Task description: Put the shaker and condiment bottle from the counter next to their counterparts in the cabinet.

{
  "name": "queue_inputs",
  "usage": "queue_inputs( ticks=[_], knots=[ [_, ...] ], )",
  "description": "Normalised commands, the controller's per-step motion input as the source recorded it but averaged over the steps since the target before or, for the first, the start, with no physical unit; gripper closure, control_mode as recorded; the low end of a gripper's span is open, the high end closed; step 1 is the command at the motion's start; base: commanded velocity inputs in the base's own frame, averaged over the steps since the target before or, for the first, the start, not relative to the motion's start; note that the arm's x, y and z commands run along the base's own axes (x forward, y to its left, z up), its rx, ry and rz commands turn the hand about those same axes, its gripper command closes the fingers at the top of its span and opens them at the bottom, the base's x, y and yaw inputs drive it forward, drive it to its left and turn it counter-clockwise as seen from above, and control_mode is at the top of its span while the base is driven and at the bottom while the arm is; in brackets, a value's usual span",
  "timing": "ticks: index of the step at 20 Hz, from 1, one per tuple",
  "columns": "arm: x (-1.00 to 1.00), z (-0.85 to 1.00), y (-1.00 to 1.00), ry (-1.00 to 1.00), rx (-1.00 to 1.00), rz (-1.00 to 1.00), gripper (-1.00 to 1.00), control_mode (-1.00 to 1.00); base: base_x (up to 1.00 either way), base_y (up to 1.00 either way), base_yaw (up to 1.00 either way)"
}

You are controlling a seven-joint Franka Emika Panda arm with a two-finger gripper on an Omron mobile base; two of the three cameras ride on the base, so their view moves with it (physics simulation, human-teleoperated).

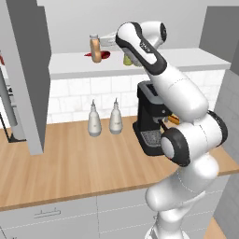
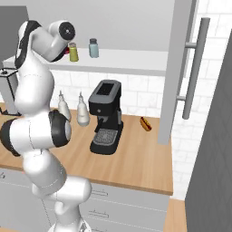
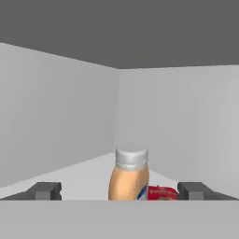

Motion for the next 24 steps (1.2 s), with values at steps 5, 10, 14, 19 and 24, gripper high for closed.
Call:
queue_inputs(
  ticks=[5, 10, 14, 19, 24],
  knots=[
    [-0.88, -0.07, -0.36, -0.04, -0.02, 0.0, -1.0, -1.0, 0.0, 0.0, 0.0],
    [-1.0, -0.7, 0.09, -0.09, -0.04, -0.08, -1.0, -1.0, 0.0, 0.0, 0.0],
    [-1.0, -0.61, 0.06, -0.18, -0.05, -0.17, -1.0, -1.0, 0.0, 0.0, 0.0],
    [-1.0, -0.3, 0.0, -0.24, -0.03, -0.25, -1.0, -1.0, 0.0, 0.0, 0.0],
    [-1.0, -0.56, 0.0, -0.19, -0.02, -0.31, -1.0, -1.0, 0.0, 0.0, 0.0]
  ],
)
